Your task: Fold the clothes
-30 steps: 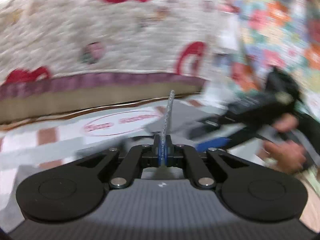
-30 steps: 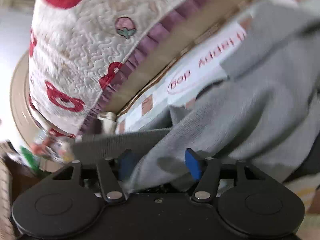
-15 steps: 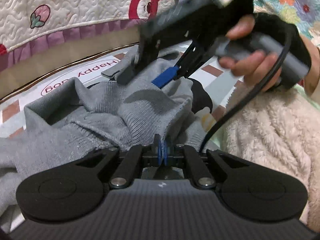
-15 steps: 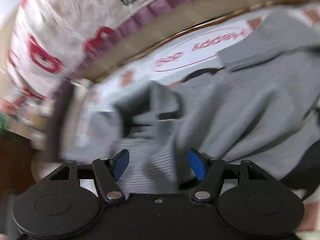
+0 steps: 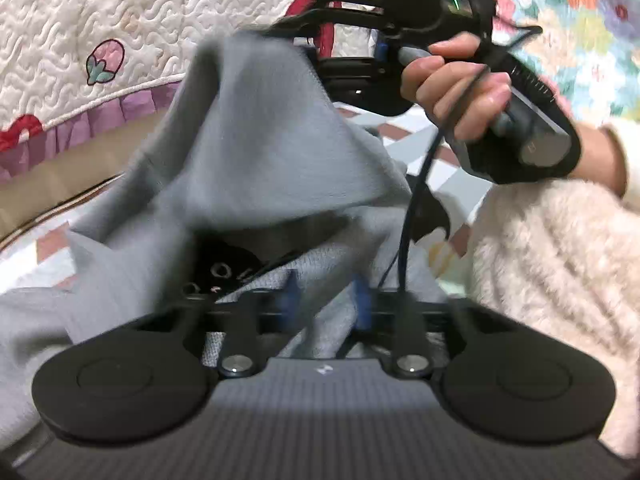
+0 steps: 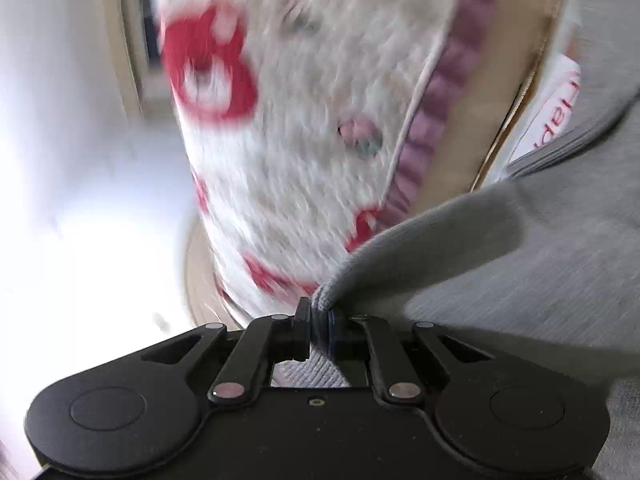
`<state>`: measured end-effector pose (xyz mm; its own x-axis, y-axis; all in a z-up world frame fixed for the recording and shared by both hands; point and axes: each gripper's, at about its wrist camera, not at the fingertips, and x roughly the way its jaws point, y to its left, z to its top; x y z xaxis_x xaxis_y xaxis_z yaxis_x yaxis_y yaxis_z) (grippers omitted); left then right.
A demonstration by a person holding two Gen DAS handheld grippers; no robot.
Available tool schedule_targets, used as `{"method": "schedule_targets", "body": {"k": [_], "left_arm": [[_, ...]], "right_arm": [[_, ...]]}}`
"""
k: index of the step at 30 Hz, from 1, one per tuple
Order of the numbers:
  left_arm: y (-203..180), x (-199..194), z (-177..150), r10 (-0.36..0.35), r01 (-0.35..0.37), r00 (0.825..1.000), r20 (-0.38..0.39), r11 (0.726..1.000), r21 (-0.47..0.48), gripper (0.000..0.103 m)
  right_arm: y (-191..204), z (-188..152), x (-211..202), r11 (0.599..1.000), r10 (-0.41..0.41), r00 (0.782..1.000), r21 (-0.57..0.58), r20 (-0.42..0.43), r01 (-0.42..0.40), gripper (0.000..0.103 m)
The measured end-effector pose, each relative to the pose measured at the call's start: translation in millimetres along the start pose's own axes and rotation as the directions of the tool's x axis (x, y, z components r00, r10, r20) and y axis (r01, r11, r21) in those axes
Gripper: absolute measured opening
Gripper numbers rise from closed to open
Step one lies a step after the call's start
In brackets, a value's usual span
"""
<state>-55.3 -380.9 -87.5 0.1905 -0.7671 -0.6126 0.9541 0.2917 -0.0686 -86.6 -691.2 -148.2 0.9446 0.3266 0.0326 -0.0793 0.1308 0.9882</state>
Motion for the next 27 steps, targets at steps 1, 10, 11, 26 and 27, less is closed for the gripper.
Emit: {"method": "schedule_targets", "body": {"k": [1, 10, 11, 26, 27], "left_arm": [[2.5, 0.4, -0.7, -0.004, 0.004, 1.000, -0.009, 1.000, -0.011, 0.042], [52.1, -24.4, -8.2, 0.037, -0.035, 0.999, 0.007, 0.980, -0.195, 0.046], [60.8, -28.1, -10.2, 0.058, -0.053, 0.998, 0.013, 0.973, -0.226, 0.048], [260.4, -43.6, -65.3, 0.395, -0.418, 0.901, -0.178, 0.687, -0.594, 0.057], [269.6, -39.6, -64.3, 0.385, -0.413, 0.905, -0.182, 0.688, -0.596, 0.057]], "right_arm": [[-8.8, 7.8, -3.2, 0.995, -0.095, 0.995, 0.026, 0.003, 0.095, 0.012], [2.5, 10.8, -1.3, 0.736, -0.654, 0.748, -0.132, 0.114, 0.664, 0.048], [8.3, 9.2, -0.2, 0.711, -0.670, 0.730, -0.167, 0.137, 0.684, 0.048], [37.9, -27.7, 36.5, 0.543, -0.670, 0.723, -0.554, 0.169, 0.632, 0.062], [35.8, -28.1, 39.6, 0.528, -0.688, 0.709, -0.562, 0.156, 0.637, 0.065]]}}
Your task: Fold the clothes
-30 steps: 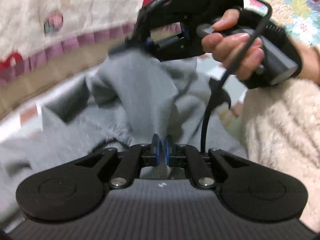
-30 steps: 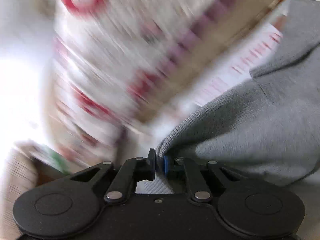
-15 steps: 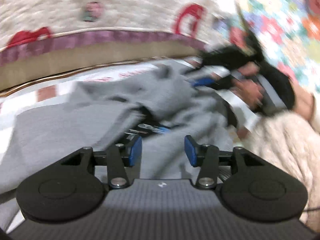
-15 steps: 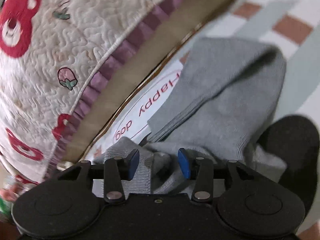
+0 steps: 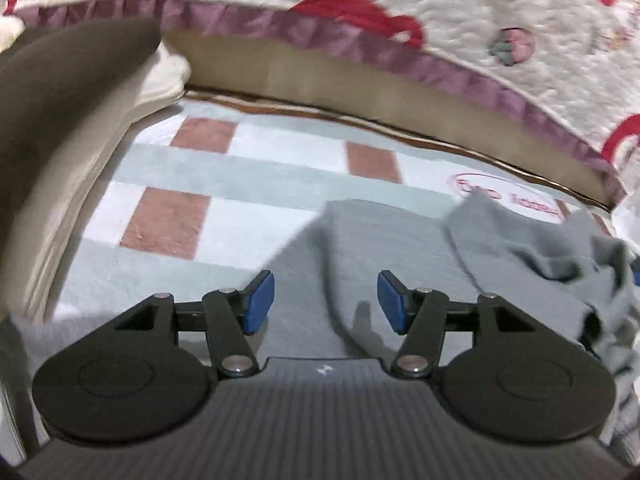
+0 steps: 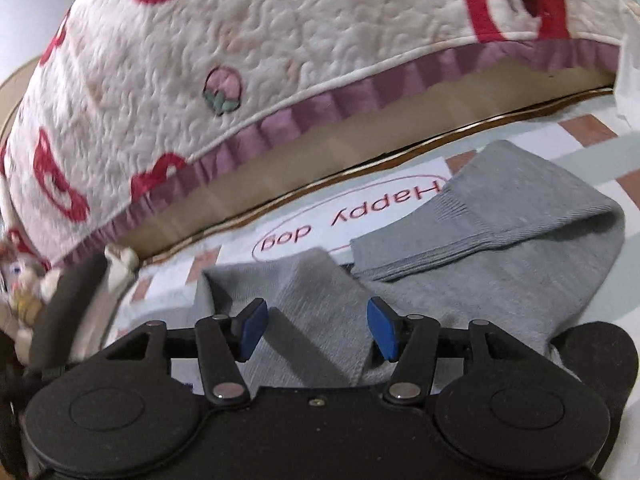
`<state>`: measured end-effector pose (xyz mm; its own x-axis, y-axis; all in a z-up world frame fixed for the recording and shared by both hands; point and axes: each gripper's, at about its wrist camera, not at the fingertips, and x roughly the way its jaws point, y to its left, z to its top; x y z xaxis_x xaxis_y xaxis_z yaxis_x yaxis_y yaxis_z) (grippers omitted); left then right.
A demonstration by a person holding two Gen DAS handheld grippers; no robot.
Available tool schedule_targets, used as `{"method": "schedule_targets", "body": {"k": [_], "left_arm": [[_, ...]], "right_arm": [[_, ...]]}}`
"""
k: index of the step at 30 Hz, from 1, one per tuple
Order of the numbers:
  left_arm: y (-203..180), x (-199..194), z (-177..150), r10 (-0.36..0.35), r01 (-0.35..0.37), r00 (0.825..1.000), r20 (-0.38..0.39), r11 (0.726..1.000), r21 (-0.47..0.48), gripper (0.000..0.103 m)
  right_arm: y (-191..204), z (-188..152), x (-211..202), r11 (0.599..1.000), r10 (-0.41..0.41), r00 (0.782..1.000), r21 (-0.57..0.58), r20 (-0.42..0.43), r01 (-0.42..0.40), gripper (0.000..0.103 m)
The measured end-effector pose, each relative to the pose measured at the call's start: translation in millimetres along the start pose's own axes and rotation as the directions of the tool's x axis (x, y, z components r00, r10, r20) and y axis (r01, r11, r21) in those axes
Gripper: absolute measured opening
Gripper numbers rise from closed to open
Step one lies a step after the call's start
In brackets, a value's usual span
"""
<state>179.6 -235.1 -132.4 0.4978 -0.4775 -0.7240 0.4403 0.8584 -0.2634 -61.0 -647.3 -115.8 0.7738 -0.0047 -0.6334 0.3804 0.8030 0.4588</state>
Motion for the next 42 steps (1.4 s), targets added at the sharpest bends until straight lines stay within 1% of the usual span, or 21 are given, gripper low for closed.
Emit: {"method": "schedule_targets", "body": {"k": [2, 3, 4, 6, 9, 11, 14, 16, 18, 19, 20, 21, 23, 29, 33, 34, 35, 38, 39, 41, 42], "left_arm": [[5.8, 16.6, 11.5, -0.010, 0.010, 0.999, -0.031, 1.000, -0.003, 0.060], [6.7, 27.3, 16.8, -0.014, 0.014, 0.998, -0.058, 1.000, -0.004, 0.060], [7.6, 37.9, 22.0, -0.019, 0.018, 0.996, -0.085, 1.000, -0.005, 0.060], [5.3, 54.6, 27.3, -0.053, 0.051, 0.992, -0.115, 0.998, -0.023, 0.062], [-1.4, 77.9, 29.2, -0.076, 0.064, 0.986, -0.146, 0.994, -0.088, 0.069], [-11.8, 84.9, 28.1, -0.053, 0.044, 0.990, -0.129, 0.997, -0.071, 0.077], [-31.9, 88.7, 24.9, -0.002, 0.008, 0.991, -0.134, 0.999, 0.046, 0.079], [-42.4, 89.6, 20.3, 0.034, -0.019, 0.991, -0.128, 0.992, 0.122, 0.079], [-49.7, 88.3, 14.3, 0.057, -0.037, 0.992, -0.115, 0.984, 0.175, 0.078], [-53.1, 87.3, 11.1, 0.072, -0.050, 0.992, -0.104, 0.978, 0.202, 0.074], [-56.8, 85.9, 8.2, 0.094, -0.071, 0.992, -0.089, 0.970, 0.233, 0.059], [-61.3, 82.9, 6.6, 0.114, -0.090, 0.991, -0.074, 0.959, 0.268, 0.036], [-71.2, 71.9, 5.4, 0.141, -0.119, 0.989, -0.046, 0.938, 0.325, 0.006], [-90.1, 2.3, 16.8, 0.094, -0.131, 0.988, 0.122, 0.930, 0.343, 0.006], [-88.9, -46.4, 52.6, 0.084, -0.164, 0.962, 0.260, 0.939, 0.304, 0.006], [-87.1, -58.3, 65.7, 0.082, -0.167, 0.953, 0.292, 0.945, 0.282, 0.006], [-85.2, -70.0, 82.0, 0.089, -0.178, 0.940, 0.331, 0.952, 0.249, 0.000], [-83.6, -88.6, 127.3, 0.150, -0.274, 0.868, 0.473, 0.939, 0.206, 0.000], [-81.2, -87.8, 141.4, 0.142, -0.253, 0.872, 0.468, 0.950, 0.185, 0.000], [-70.3, -70.7, 153.1, 0.091, -0.141, 0.912, 0.400, 0.985, 0.097, 0.002], [-66.8, -59.5, 150.1, 0.075, -0.107, 0.927, 0.367, 0.992, 0.067, 0.005]], "right_arm": [[-1.0, -2.0, 8.5, 0.999, -0.040, 0.998, -0.011, -0.050, 0.039, 0.065], [-3.7, -2.6, 13.2, 0.997, -0.077, 0.995, -0.009, -0.065, 0.077, 0.060], [-6.2, -2.1, 14.5, 0.996, -0.088, 0.994, -0.004, -0.062, 0.088, 0.054], [-10.5, -1.4, 17.0, 0.994, -0.109, 0.992, 0.002, -0.057, 0.109, 0.025], [-1.1, -3.7, 17.1, 0.989, -0.128, 0.992, -0.076, -0.022, 0.126, 0.020], [8.0, -6.2, 15.5, 0.982, -0.125, 0.992, -0.140, 0.007, 0.125, 0.020], [11.6, -5.9, 12.6, 0.984, -0.081, 0.996, -0.158, 0.026, 0.084, 0.024], [8.4, -4.5, 16.6, 0.988, -0.086, 0.996, -0.127, 0.002, 0.086, 0.034], [5.0, -4.3, 21.8, 0.988, -0.110, 0.994, -0.108, -0.021, 0.107, 0.056], [2.0, -4.5, 26.0, 0.990, -0.110, 0.993, -0.092, -0.044, 0.105, 0.059], [-0.9, -4.7, 30.0, 0.992, -0.110, 0.992, -0.077, -0.064, 0.105, 0.059], [-2.6, -5.0, 31.5, 0.991, -0.113, 0.991, -0.073, -0.065, 0.109, 0.052], [-2.0, -4.9, 27.0, 0.993, -0.083, 0.996, -0.085, -0.034, 0.080, 0.021], [31.0, 1.1, -2.7, 0.961, -0.044, 0.992, -0.265, 0.122, 0.075, 0.014], [62.7, 28.1, -21.6, 0.906, -0.101, 0.950, -0.368, 0.296, 0.211, 0.012], [73.1, 41.9, -25.5, 0.884, -0.114, 0.930, -0.391, 0.349, 0.255, 0.012], [82.1, 57.5, -27.5, 0.872, -0.110, 0.918, -0.406, 0.381, 0.273, 0.012], [106.4, 109.7, -25.7, 0.854, -0.091, 0.881, -0.420, 0.463, 0.308, 0.012], [109.4, 119.7, -11.9, 0.836, -0.114, 0.871, -0.428, 0.477, 0.344, 0.013], [114.0, 138.6, 16.7, 0.798, -0.165, 0.851, -0.440, 0.499, 0.413, 0.016], [106.4, 140.5, 40.2, 0.785, -0.233, 0.857, -0.431, 0.460, 0.445, 0.022]]}}
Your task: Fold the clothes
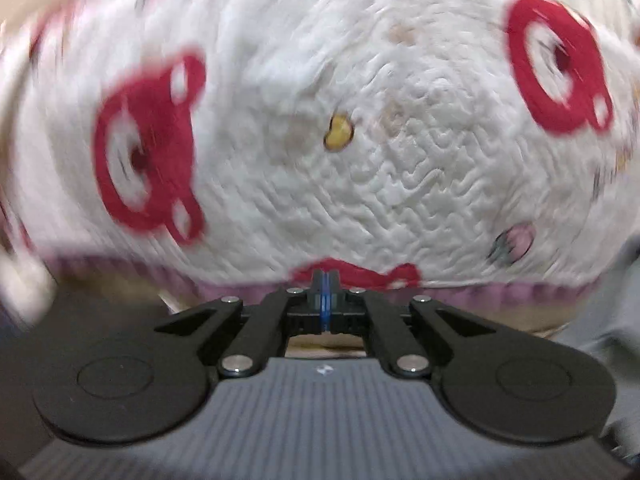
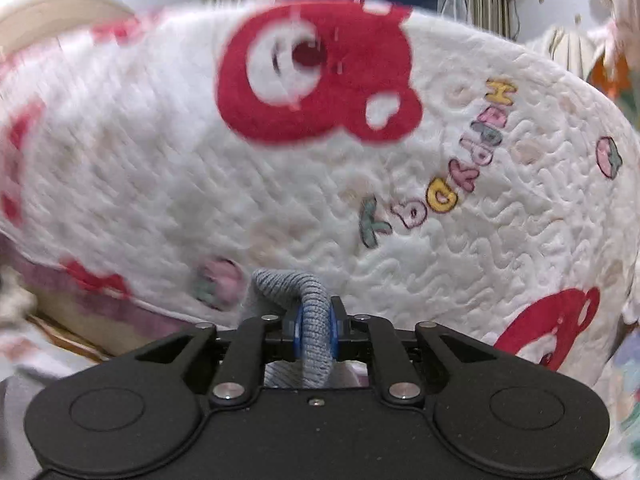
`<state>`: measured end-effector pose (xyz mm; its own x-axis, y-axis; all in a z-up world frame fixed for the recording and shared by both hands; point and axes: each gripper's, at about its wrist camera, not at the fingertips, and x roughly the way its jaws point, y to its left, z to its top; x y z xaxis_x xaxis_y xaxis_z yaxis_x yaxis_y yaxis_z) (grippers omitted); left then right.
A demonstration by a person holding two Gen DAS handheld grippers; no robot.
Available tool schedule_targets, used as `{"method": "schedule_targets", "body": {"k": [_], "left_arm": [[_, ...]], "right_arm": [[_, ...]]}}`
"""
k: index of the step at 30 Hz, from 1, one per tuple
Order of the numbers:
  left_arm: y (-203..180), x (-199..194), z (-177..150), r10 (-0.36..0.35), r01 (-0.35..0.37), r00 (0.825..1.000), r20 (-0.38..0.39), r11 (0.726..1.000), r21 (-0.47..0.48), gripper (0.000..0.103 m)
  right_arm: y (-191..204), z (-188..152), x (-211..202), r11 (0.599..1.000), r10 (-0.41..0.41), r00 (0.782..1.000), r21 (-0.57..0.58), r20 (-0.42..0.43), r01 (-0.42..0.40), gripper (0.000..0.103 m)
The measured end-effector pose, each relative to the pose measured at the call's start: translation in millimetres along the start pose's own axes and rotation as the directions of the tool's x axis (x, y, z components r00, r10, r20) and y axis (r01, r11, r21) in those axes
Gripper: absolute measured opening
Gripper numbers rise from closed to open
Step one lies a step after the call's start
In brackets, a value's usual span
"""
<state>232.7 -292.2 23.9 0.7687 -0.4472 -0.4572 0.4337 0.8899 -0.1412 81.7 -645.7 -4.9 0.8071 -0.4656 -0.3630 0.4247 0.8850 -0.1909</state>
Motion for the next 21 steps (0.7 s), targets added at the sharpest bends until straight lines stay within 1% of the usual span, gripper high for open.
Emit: {"method": "schedule_targets", "body": {"k": [1, 2, 3, 4, 5, 6, 7, 8, 9, 10, 12, 13, 15, 16, 17, 18, 20, 21], "left_arm": [[2.1, 9.6, -7.2, -0.021, 0.020, 0.999, -0.034, 0.999, -0.042, 0.008], [0.9, 16.2, -22.3, -0.028, 0.024, 0.997, -0.069, 0.998, -0.052, 0.016], [-1.0, 20.1, -41.3, -0.037, 0.032, 0.993, -0.109, 0.998, -0.046, 0.025], [-2.7, 23.4, -60.7, -0.048, 0.042, 0.987, -0.150, 0.998, -0.040, 0.027], [-2.3, 26.4, -81.0, -0.067, 0.058, 0.976, -0.208, 0.997, -0.052, 0.028], [-1.2, 29.3, -101.5, -0.090, 0.074, 0.959, -0.270, 0.995, -0.071, 0.028], [1.3, 29.9, -120.0, -0.122, 0.093, 0.938, -0.325, 0.990, -0.102, 0.028], [4.2, 29.6, -137.8, -0.157, 0.112, 0.913, -0.377, 0.984, -0.138, 0.028], [4.9, 26.3, -153.6, -0.192, 0.129, 0.889, -0.416, 0.976, -0.174, 0.028], [4.8, 22.0, -168.7, -0.227, 0.144, 0.864, -0.450, 0.967, -0.211, 0.028], [0.0, 9.8, -187.8, -0.301, 0.192, 0.825, -0.477, 0.945, -0.265, 0.034], [-3.7, 2.2, -195.2, -0.341, 0.222, 0.807, -0.482, 0.932, -0.286, 0.035], [-12.4, -13.1, -203.4, -0.393, 0.271, 0.785, -0.478, 0.913, -0.305, 0.041], [-16.8, -20.4, -205.6, -0.414, 0.292, 0.779, -0.471, 0.904, -0.313, 0.042], [-19.8, -25.6, -206.4, -0.434, 0.309, 0.772, -0.465, 0.895, -0.322, 0.045], [-22.3, -30.0, -206.9, -0.453, 0.325, 0.763, -0.461, 0.886, -0.332, 0.046], [-28.1, -37.9, -208.8, -0.481, 0.354, 0.747, -0.458, 0.872, -0.339, 0.048], [-31.5, -41.3, -209.7, -0.490, 0.365, 0.741, -0.460, 0.868, -0.337, 0.054]], "right_arm": [[3.7, -9.1, 22.7, 0.999, -0.035, 0.997, -0.012, -0.071, 0.034, 0.027], [6.4, -18.4, 42.9, 0.998, -0.068, 0.988, -0.014, -0.140, 0.067, 0.026], [1.9, -29.7, 44.4, 0.993, -0.083, 0.976, 0.071, -0.202, 0.099, 0.028], [-2.8, -40.8, 44.5, 0.979, -0.085, 0.963, 0.157, -0.257, 0.128, 0.032], [-8.2, -51.2, 33.8, 0.962, -0.031, 0.964, 0.254, -0.263, 0.101, 0.036], [-10.3, -62.6, 20.1, 0.942, 0.042, 0.963, 0.331, -0.265, 0.049, 0.039], [-11.7, -73.6, 6.7, 0.917, 0.115, 0.958, 0.400, -0.263, -0.001, 0.039], [-8.1, -81.4, -5.5, 0.904, 0.182, 0.946, 0.425, -0.269, -0.054, 0.039], [-2.9, -88.3, -19.2, 0.894, 0.256, 0.926, 0.433, -0.278, -0.117, 0.039], [2.3, -95.0, -33.1, 0.879, 0.327, 0.901, 0.443, -0.285, -0.179, 0.039], [14.0, -105.6, -64.8, 0.841, 0.449, 0.844, 0.459, -0.293, -0.287, 0.039], [20.0, -108.2, -77.7, 0.826, 0.494, 0.817, 0.456, -0.299, -0.332, 0.041], [32.1, -113.2, -103.5, 0.788, 0.578, 0.754, 0.452, -0.312, -0.418, 0.049], [38.0, -115.3, -115.9, 0.767, 0.616, 0.720, 0.449, -0.319, -0.458, 0.052], [42.9, -113.9, -124.4, 0.755, 0.639, 0.696, 0.438, -0.327, -0.488, 0.056], [47.8, -112.1, -131.2, 0.748, 0.653, 0.678, 0.428, -0.338, -0.507, 0.060], [60.2, -107.2, -143.4, 0.738, 0.673, 0.641, 0.382, -0.368, -0.556, 0.061], [66.8, -103.6, -146.7, 0.743, 0.670, 0.635, 0.342, -0.385, -0.576, 0.061]]}}
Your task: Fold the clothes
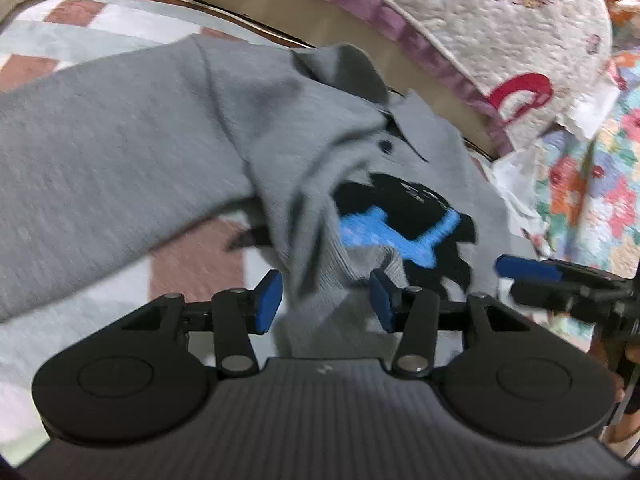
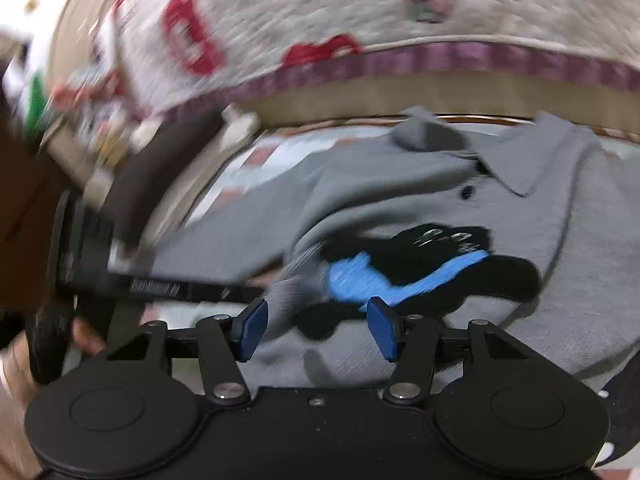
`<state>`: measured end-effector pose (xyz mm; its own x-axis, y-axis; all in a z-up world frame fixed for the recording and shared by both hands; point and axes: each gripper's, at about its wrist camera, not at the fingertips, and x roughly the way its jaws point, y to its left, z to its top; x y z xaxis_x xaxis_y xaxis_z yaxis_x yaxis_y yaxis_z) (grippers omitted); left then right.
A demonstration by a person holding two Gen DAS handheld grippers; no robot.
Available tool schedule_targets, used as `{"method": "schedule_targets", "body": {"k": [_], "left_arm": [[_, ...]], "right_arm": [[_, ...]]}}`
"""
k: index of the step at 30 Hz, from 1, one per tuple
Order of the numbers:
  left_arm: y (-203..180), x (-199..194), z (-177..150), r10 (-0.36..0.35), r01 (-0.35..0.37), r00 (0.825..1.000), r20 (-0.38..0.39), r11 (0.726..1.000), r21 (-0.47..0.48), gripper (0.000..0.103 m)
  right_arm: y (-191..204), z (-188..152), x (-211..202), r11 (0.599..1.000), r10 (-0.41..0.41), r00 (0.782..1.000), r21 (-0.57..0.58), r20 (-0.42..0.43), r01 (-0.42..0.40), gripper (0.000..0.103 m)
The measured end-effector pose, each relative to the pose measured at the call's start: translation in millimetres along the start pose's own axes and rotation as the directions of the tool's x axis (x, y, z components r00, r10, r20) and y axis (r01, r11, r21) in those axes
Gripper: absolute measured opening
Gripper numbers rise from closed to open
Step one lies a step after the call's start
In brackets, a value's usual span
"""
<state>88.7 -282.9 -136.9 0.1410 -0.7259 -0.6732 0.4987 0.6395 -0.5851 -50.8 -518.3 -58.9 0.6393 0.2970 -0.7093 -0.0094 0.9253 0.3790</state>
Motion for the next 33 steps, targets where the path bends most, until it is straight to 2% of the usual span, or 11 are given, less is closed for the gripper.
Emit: {"method": "schedule_targets", "body": {"k": [5, 12, 14, 15, 16, 23, 26, 28, 29, 32, 33], "left_arm": [[-9.3, 9.1, -20.9, 0.005, -0.003, 0.997, -0.076, 1.000, 0.023, 0.062], [0.8, 22.2, -24.0, 0.014, -0.020, 0.995, -0.097, 0.998, -0.056, 0.069], [2.1, 25.9, -23.9, -0.011, 0.004, 0.994, -0.106, 0.998, -0.065, 0.056], [1.3, 27.2, -23.3, -0.019, 0.012, 0.994, -0.110, 0.998, -0.060, 0.030], [1.7, 27.0, -21.5, -0.028, 0.022, 0.994, -0.104, 0.998, -0.065, 0.019], [4.2, 23.6, -8.0, -0.129, 0.123, 0.991, -0.034, 0.981, -0.150, 0.015], [-3.2, 25.8, -5.8, -0.158, 0.154, 0.987, -0.018, 0.977, -0.150, 0.015], [-10.6, 26.4, -3.0, -0.155, 0.152, 0.988, -0.006, 0.979, -0.133, 0.015], [-18.9, 23.1, -2.5, -0.141, 0.141, 0.990, 0.007, 0.985, -0.097, 0.015], [-52.0, 1.4, -0.9, -0.080, 0.073, 0.990, 0.113, 0.995, 0.066, 0.016], [-60.0, -8.9, 0.8, -0.070, 0.053, 0.982, 0.173, 0.994, 0.100, 0.024]], "right_arm": [[24.6, -13.5, 16.1, 0.985, -0.018, 0.994, -0.175, -0.109, -0.002, 0.061], [40.2, -28.3, 41.8, 0.966, 0.004, 0.985, -0.254, -0.172, -0.049, 0.061], [41.9, -25.1, 48.5, 0.966, 0.021, 0.986, -0.252, -0.164, -0.063, 0.063], [42.8, -23.5, 51.8, 0.966, 0.030, 0.987, -0.251, -0.161, -0.070, 0.063], [43.7, -21.9, 55.2, 0.965, 0.038, 0.987, -0.250, -0.157, -0.077, 0.063], [59.9, -28.4, 60.8, 0.942, 0.084, 0.985, -0.309, -0.153, -0.128, 0.067], [62.6, -39.0, 66.5, 0.929, 0.004, 0.989, -0.367, -0.145, -0.057, 0.070], [65.1, -43.7, 68.1, 0.909, -0.041, 0.991, -0.417, -0.125, -0.015, 0.058], [62.9, -42.7, 64.6, 0.898, -0.040, 0.995, -0.441, -0.095, -0.006, 0.033], [31.5, -27.0, 48.3, 0.948, -0.029, 1.000, -0.318, -0.002, 0.027, 0.025], [17.5, -21.3, 42.5, 0.969, -0.029, 0.999, -0.243, 0.035, 0.037, 0.020]]}}
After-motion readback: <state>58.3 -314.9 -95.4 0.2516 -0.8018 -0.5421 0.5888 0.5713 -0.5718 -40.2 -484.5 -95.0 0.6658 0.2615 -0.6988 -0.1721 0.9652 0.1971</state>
